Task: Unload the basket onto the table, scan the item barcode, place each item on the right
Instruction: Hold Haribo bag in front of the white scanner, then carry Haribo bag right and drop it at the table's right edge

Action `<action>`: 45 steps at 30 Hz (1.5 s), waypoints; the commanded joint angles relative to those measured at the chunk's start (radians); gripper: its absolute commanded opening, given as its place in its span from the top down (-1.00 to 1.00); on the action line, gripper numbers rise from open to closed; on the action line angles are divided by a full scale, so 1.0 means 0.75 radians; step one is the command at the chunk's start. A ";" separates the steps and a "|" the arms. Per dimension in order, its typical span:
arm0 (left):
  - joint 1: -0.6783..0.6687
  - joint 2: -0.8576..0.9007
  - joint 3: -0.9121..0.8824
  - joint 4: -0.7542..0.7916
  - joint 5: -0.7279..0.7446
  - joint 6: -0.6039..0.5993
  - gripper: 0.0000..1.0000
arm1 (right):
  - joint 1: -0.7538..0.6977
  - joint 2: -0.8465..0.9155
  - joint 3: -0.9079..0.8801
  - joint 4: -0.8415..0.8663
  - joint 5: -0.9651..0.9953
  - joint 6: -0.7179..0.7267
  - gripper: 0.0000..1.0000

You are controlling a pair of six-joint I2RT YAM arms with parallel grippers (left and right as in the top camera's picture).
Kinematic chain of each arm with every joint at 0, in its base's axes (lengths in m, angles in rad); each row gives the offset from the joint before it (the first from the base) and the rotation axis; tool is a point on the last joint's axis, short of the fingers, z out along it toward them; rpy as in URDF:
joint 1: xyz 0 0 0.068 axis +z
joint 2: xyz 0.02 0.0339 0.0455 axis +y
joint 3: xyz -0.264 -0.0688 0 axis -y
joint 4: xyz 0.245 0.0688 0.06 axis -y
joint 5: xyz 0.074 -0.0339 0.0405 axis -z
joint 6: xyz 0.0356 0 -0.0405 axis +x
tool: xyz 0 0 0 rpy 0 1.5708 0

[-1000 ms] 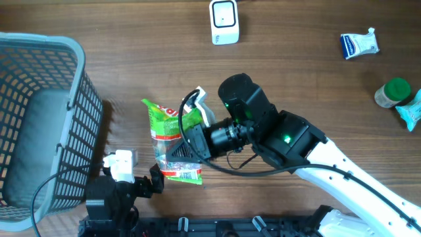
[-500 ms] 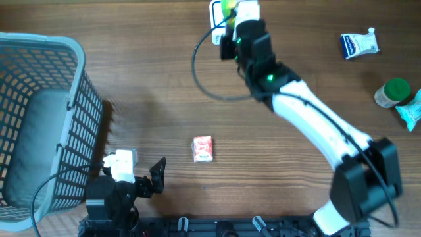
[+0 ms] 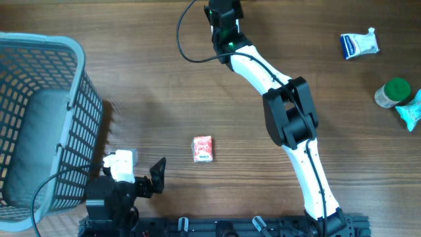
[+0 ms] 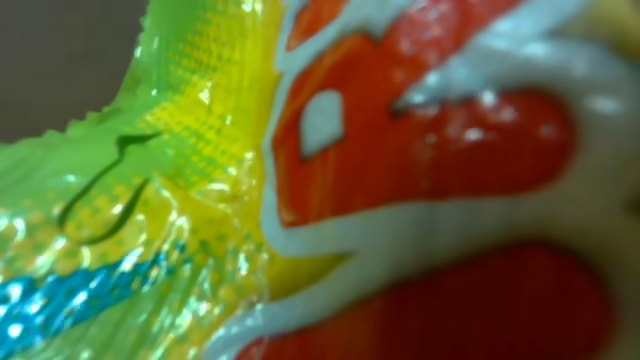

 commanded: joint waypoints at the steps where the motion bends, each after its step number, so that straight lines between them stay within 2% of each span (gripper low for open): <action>1: 0.003 -0.010 0.000 0.004 0.020 0.025 -1.00 | 0.051 0.080 0.058 0.122 0.143 -0.328 0.91; 3: 0.003 -0.010 0.000 0.004 0.020 0.025 -1.00 | 0.071 0.146 0.058 0.182 0.219 -0.461 0.91; 6: 0.003 -0.010 0.000 0.004 0.020 0.025 -1.00 | 0.071 0.162 0.058 0.179 0.253 -0.475 0.91; 9: 0.003 -0.010 0.000 0.003 0.020 0.025 -1.00 | 0.100 0.152 0.060 0.333 0.368 -0.624 0.91; 11: 0.003 -0.010 0.000 0.003 0.020 0.025 -1.00 | 0.112 0.077 0.060 0.354 0.441 -0.663 0.92; 13: 0.003 -0.010 0.000 0.004 0.020 0.025 -1.00 | 0.100 -0.036 0.060 0.276 0.533 -0.672 0.92; 17: 0.003 -0.010 0.000 0.003 0.020 0.025 -1.00 | -0.053 -0.240 0.060 0.019 0.889 -0.553 0.92; 18: 0.003 -0.010 0.000 0.003 0.020 0.025 -1.00 | -0.140 -0.268 0.060 -0.021 1.041 -0.533 0.92; 21: 0.003 -0.010 0.000 0.003 0.020 0.025 -1.00 | -0.331 -0.267 0.042 -0.079 1.252 -0.475 0.91; 24: 0.003 -0.010 0.000 0.003 0.020 0.025 -1.00 | -0.505 -0.267 0.023 -0.386 1.283 -0.167 0.91; 27: 0.003 -0.010 0.000 0.003 0.020 0.025 -1.00 | -0.690 -0.267 -0.023 -0.949 1.021 0.293 0.91; 30: 0.003 -0.010 0.000 0.004 0.020 0.025 -1.00 | -0.924 -0.259 -0.049 -1.277 0.618 0.615 0.91; 35: 0.003 -0.010 0.000 0.004 0.020 0.025 -1.00 | -1.200 -0.259 -0.049 -1.415 -0.066 0.702 0.91; 36: 0.003 -0.010 0.000 0.004 0.020 0.025 -1.00 | -1.250 -0.259 -0.048 -1.420 -0.215 0.701 0.73; 38: 0.003 -0.010 0.000 0.004 0.020 0.025 -1.00 | -1.278 -0.260 -0.047 -1.425 -0.263 0.700 -0.15; 39: 0.003 -0.010 0.000 0.004 0.020 0.025 -1.00 | -1.282 -0.267 -0.040 -1.426 -0.263 0.687 -0.68; 40: 0.003 -0.010 0.000 0.003 0.020 0.025 -1.00 | -1.282 -0.276 -0.029 -1.427 -0.263 0.687 -0.99; 43: 0.003 -0.010 0.000 0.003 0.020 0.025 -1.00 | -1.248 -0.419 0.055 -1.423 -0.294 0.731 -0.99; 45: 0.003 -0.010 0.000 0.003 0.020 0.025 -1.00 | -1.204 -0.572 0.058 -1.420 -0.570 0.849 -1.00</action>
